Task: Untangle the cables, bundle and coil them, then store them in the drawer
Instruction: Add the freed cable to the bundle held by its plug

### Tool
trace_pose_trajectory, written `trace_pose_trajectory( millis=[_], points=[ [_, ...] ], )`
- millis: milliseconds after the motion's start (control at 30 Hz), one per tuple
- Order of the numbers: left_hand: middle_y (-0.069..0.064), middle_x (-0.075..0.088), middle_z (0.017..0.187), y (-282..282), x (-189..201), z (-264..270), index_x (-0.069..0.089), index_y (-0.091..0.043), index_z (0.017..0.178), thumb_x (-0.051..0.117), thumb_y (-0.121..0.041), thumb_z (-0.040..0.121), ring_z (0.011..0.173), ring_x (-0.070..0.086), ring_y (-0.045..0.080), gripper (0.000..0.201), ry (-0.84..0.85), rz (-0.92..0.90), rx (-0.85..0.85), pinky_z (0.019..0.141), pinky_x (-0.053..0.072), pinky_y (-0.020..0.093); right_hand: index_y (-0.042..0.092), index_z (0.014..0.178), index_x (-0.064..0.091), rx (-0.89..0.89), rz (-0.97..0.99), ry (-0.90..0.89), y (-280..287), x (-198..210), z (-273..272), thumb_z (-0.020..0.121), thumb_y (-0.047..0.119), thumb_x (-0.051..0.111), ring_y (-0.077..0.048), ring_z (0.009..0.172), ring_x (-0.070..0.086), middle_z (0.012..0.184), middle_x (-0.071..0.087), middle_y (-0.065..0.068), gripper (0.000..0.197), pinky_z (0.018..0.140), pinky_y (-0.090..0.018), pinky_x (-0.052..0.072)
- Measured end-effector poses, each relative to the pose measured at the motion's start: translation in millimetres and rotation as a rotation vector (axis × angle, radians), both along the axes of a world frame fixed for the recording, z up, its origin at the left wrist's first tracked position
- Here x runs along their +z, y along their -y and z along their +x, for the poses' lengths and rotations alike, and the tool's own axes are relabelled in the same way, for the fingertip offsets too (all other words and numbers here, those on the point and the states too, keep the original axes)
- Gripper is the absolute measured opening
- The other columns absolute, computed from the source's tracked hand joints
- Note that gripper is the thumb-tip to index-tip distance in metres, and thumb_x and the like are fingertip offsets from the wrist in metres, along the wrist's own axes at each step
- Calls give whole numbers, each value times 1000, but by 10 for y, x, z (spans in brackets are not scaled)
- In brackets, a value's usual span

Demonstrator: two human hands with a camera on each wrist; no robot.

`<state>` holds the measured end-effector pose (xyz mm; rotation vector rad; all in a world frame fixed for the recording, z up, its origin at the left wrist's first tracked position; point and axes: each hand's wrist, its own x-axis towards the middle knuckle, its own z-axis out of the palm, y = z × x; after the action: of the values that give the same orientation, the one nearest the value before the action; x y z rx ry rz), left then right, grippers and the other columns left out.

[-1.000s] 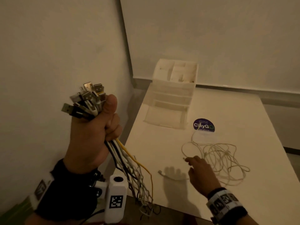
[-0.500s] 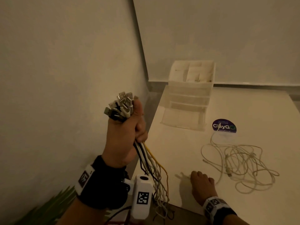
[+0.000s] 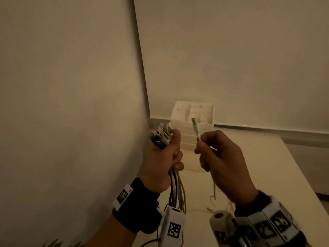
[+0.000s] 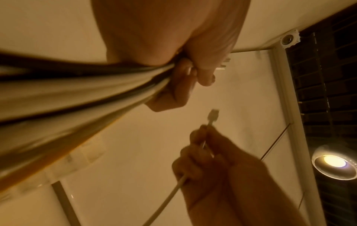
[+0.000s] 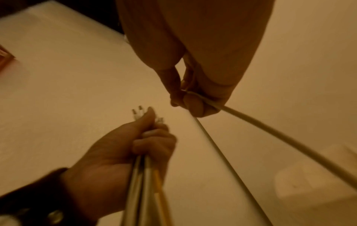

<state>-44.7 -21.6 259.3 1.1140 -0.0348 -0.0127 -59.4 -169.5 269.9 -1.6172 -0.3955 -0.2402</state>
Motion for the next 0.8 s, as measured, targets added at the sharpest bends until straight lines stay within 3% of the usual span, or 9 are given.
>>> trace_pose_trajectory(
  millis=[67, 133, 200, 267, 400, 467, 533, 633, 800],
  points=[
    [-1, 39, 61, 78, 20, 6, 59, -19, 74, 70, -47, 73, 48, 34, 10, 30, 32, 33, -33, 44, 27, 23, 14, 90, 60, -37, -1, 9, -124, 4, -49, 91, 12, 59, -7, 53, 59, 78, 64, -1, 3, 52, -19, 48],
    [1, 58, 69, 136, 4, 17, 62, -14, 86, 71, -41, 72, 59, 58, 15, 32, 58, 35, -36, 48, 46, 28, 14, 88, 62, -63, 16, -16, -209, -63, -78, 91, 14, 61, -10, 60, 68, 78, 68, 0, 3, 57, -27, 57],
    [5, 68, 79, 185, -13, 12, 68, -15, 89, 75, -35, 71, 80, 69, 25, 27, 64, 32, -41, 68, 58, 47, 17, 86, 64, -120, -13, -10, -233, -157, -83, 90, 20, 63, -18, 66, 71, 79, 71, -1, 5, 64, -42, 60],
    [6, 69, 82, 247, -34, -11, 71, -19, 86, 75, -33, 73, 87, 69, 29, 20, 44, 77, -4, 81, 54, 58, 23, 85, 64, -179, -70, 19, -217, -267, -67, 88, 25, 63, -19, 69, 70, 80, 70, 1, 4, 66, -45, 59],
    [1, 58, 67, 238, -87, -7, 66, -18, 73, 71, -41, 72, 68, 58, 16, 24, -8, 70, 121, 66, 54, 37, 34, 87, 67, -242, -188, 146, -206, -426, -135, 86, 26, 66, -10, 66, 62, 82, 66, 9, 9, 63, -31, 54],
    [2, 54, 64, 147, -72, 23, 61, -16, 74, 68, -41, 75, 67, 59, 17, 26, -21, -25, 97, 66, 51, 37, 32, 90, 70, -240, -245, 188, -189, -525, -221, 87, 25, 66, -8, 65, 59, 79, 64, 14, 9, 60, -19, 48],
    [0, 45, 57, 3, 0, 46, 55, -16, 72, 63, -41, 76, 54, 55, 15, 27, -22, -97, 50, 60, 53, 35, 30, 93, 72, -165, -272, 140, -143, -654, -303, 88, 32, 61, -6, 67, 62, 74, 66, 16, 12, 61, -16, 48],
    [-6, 24, 53, -313, 116, 123, 50, -23, 64, 60, -42, 82, 40, 24, 6, 27, 23, -133, 54, 38, 30, 21, 29, 92, 68, -16, -385, 32, -20, -932, -388, 92, 39, 51, -5, 60, 60, 65, 62, 19, 20, 57, -11, 43],
    [-8, 20, 48, -812, 238, 168, 33, -23, 63, 55, -39, 93, 37, 16, 6, 40, 57, -91, 143, 34, 18, 20, 26, 83, 54, 206, -650, -107, 315, -1347, -382, 98, 38, 40, -10, 55, 47, 62, 53, 9, 24, 56, -22, 37]
  ],
)
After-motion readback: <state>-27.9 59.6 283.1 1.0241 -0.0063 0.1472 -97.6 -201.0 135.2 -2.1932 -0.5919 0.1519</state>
